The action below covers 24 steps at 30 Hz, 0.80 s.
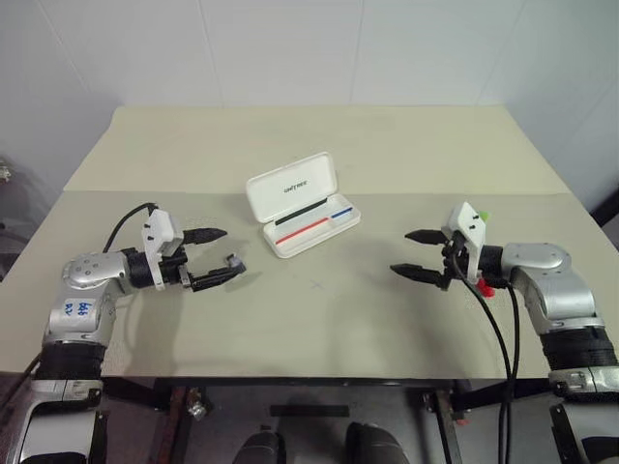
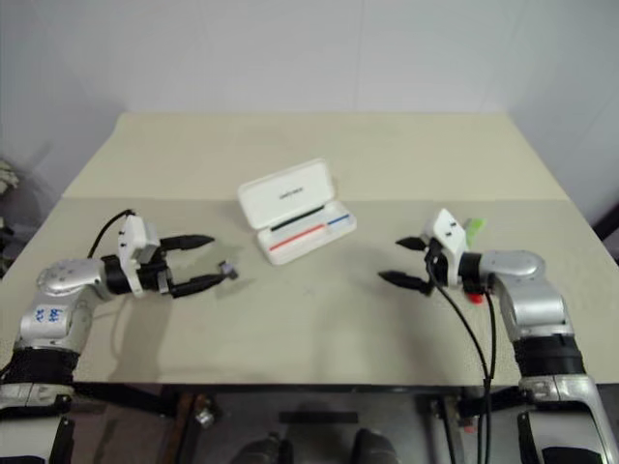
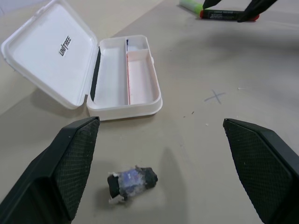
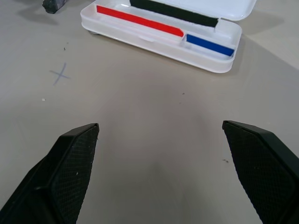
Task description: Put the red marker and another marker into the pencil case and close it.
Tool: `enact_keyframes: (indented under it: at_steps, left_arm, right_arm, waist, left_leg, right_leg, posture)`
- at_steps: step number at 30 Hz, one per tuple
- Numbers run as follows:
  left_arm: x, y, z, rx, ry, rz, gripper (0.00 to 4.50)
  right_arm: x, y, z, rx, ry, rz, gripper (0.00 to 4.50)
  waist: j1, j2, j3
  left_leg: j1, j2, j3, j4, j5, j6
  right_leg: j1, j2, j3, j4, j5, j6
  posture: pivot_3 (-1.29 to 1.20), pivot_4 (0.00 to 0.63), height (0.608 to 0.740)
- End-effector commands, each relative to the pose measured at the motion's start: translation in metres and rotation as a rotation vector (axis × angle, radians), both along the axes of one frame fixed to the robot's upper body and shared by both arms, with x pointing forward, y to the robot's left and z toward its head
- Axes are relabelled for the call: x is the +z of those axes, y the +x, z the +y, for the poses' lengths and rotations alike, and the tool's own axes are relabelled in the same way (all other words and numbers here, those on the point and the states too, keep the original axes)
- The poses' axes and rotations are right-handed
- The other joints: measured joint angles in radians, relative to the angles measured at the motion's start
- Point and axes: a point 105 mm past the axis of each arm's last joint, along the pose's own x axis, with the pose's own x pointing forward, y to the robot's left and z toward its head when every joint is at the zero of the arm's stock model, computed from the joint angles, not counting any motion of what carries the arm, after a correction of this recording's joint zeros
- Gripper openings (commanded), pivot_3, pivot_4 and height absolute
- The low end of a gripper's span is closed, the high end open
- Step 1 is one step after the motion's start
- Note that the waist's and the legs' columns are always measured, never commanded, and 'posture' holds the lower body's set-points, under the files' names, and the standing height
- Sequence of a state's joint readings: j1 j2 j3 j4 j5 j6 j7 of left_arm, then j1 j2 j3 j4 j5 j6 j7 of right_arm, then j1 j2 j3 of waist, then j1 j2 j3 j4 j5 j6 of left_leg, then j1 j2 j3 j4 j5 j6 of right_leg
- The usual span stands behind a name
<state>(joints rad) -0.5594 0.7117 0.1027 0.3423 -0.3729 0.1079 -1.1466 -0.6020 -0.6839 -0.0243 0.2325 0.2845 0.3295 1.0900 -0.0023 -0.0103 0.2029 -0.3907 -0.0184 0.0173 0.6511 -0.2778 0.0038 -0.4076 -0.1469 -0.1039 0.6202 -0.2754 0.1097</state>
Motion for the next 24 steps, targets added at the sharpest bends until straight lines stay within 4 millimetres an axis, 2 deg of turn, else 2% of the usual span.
enact_keyframes:
  at_steps: [1, 4, 9, 14, 24]
  left_arm:
    - [0.012, 0.008, -0.003, -0.018, 0.01, -0.034, 4.5]
    - [0.011, 0.015, -0.007, -0.019, 0.007, -0.039, 4.5]
    - [0.015, 0.026, -0.031, -0.086, 0.012, -0.031, 4.5]
    - [0.017, 0.028, -0.049, -0.168, 0.034, -0.02, 4.5]
    - [0.004, 0.042, -0.08, -0.232, 0.072, 0.077, 4.5]
  right_arm:
    - [0.027, 0.0, 0.001, -0.024, 0.074, -0.106, 4.49]
    - [0.026, -0.001, 0.001, -0.046, 0.096, -0.113, 4.49]
    - [0.025, -0.011, 0.006, -0.038, 0.096, -0.114, 4.49]
    - [0.025, -0.014, 0.008, -0.035, 0.088, -0.119, 4.49]
    - [0.017, -0.016, 0.013, -0.083, 0.135, -0.144, 4.49]
  waist:
    - [0.002, 0.0, 0.0]
    - [0.003, 0.0, 0.0]
    - [0.014, -0.002, 0.001]
    - [0.013, -0.003, 0.002]
    - [0.02, -0.004, 0.002]
  left_leg:
    - [0.0, 0.0, 0.0, 0.0, 0.0, 0.0]
    - [0.0, 0.0, 0.0, 0.001, 0.0, 0.0]
    - [-0.002, -0.001, 0.0, 0.001, 0.0, 0.001]
    - [-0.003, -0.002, 0.0, 0.002, 0.0, 0.002]
    - [-0.003, -0.003, 0.001, 0.003, 0.0, 0.003]
  right_leg:
    - [0.0, 0.0, 0.0, 0.0, 0.0, 0.0]
    - [0.0, 0.0, 0.0, 0.0, 0.001, 0.0]
    - [-0.001, 0.0, 0.0, -0.001, 0.001, 0.001]
    - [0.0, 0.0, 0.0, -0.002, 0.002, 0.002]
    - [0.0, 0.0, 0.0, -0.002, 0.002, 0.003]
  posture:
    - [0.0, 0.15, 0.74]
    - [0.0, 0.15, 0.74]
    - [0.0, 0.15, 0.74]
    - [0.0, 0.15, 0.74]
    - [0.0, 0.15, 0.74]
